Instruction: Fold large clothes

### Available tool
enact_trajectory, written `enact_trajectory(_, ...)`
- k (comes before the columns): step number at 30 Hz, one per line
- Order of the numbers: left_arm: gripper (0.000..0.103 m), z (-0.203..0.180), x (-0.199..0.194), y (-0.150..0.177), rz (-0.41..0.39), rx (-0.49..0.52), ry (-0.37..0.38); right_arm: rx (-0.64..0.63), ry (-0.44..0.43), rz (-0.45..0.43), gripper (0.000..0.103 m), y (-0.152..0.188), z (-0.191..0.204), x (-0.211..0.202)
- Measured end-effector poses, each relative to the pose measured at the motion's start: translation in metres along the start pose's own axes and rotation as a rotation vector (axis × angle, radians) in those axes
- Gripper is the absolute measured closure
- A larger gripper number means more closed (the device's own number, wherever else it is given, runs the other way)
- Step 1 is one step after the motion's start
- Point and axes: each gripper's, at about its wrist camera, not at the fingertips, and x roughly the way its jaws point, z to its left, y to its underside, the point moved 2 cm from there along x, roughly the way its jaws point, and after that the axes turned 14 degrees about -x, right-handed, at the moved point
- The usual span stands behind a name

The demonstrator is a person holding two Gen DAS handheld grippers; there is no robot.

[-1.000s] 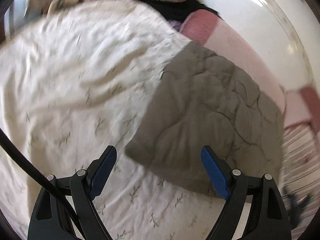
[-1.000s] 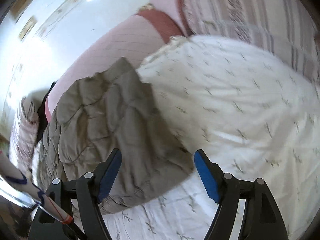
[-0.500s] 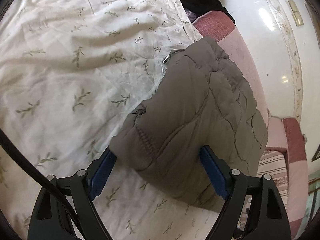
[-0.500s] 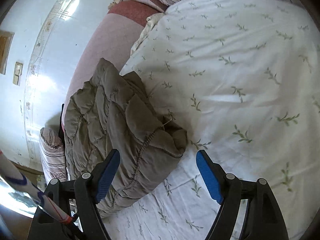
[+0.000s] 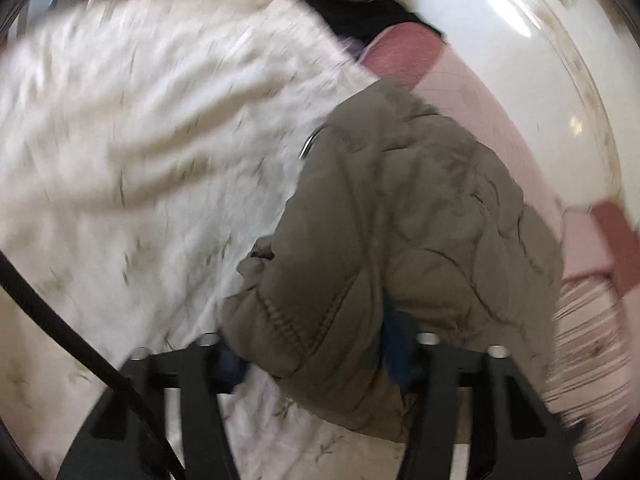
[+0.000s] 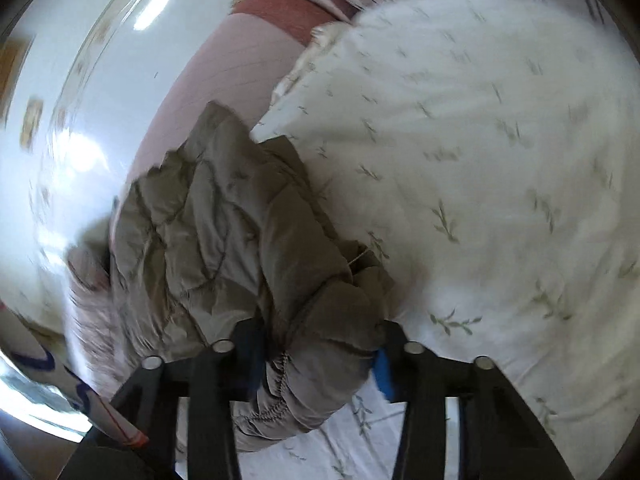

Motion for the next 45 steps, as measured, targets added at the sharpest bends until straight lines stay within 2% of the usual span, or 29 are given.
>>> enact_trajectory(2, 0.061, -0.018, -0.007, 0.008, -0.080, 0.112, -0.077, -0.102, 0.074, -0.018, 0.065, -0.001, 0.015, -0.006)
enact_trajectory(4, 0.063, -0.031, -0.013, 0.017, -0.153, 0.205, -0.143, -0.259, 0.185, -0.051, 0.067, 0.001, 0.038, -0.013)
enact_trajectory(6, 0.064, -0.041, -0.019, 0.023, -0.206, 0.272, -0.178, -0.353, 0.249, -0.075, 0.067, 0.004, 0.052, -0.018)
enact_trajectory(9, 0.065, -0.045, -0.032, 0.022, -0.236, 0.294, -0.173, -0.453, 0.301, -0.117, 0.068, 0.007, 0.069, -0.032)
enact_trajectory(15, 0.065, -0.047, -0.063, 0.025, -0.273, 0.306, -0.164, -0.570, 0.329, -0.183, 0.069, 0.016, 0.088, -0.061)
enact_trajectory(21, 0.065, -0.031, -0.111, 0.052, -0.262, 0.297, -0.132, -0.538, 0.265, -0.182, 0.069, 0.021, 0.067, -0.092)
enact_trajectory(25, 0.065, -0.013, -0.139, 0.077, -0.245, 0.276, -0.127, -0.525, 0.241, -0.181, 0.069, 0.047, 0.060, -0.127)
enact_trajectory(30, 0.063, 0.017, -0.160, 0.112, -0.215, 0.255, -0.135, -0.447, 0.210, -0.134, 0.068, 0.072, 0.034, -0.145)
enact_trajectory(31, 0.062, 0.022, -0.158, 0.118, -0.203, 0.254, -0.141, -0.422, 0.207, -0.111, 0.065, 0.076, 0.025, -0.143)
enact_trajectory(33, 0.052, 0.033, -0.152, 0.124, -0.174, 0.240, -0.168, -0.375, 0.199, -0.044, 0.058, 0.080, 0.010, -0.132)
enact_trajectory(36, 0.040, 0.046, -0.147, 0.119, -0.154, 0.199, -0.185, -0.294, 0.188, 0.012, 0.036, 0.079, -0.012, -0.124)
enact_trajectory(37, 0.038, 0.049, -0.150, 0.117, -0.157, 0.184, -0.186, -0.231, 0.188, 0.004, 0.031, 0.077, -0.025, -0.130)
enact_trajectory(39, 0.033, 0.054, -0.165, 0.112, -0.214, 0.163, -0.197, -0.132, 0.176, -0.031, 0.025, 0.074, -0.044, -0.147)
enact_trajectory(41, 0.032, 0.058, -0.179, 0.109, -0.279, 0.149, -0.213, -0.066, 0.213, -0.076, 0.025, 0.074, -0.059, -0.163)
enact_trajectory(42, 0.032, 0.057, -0.189, 0.109, -0.345, 0.146, -0.243, -0.052, 0.231, -0.111, 0.025, 0.073, -0.065, -0.171)
enact_trajectory(45, 0.032, 0.039, -0.201, 0.113, -0.414, 0.217, -0.233, -0.093, 0.175, -0.169, 0.040, 0.068, -0.057, -0.181)
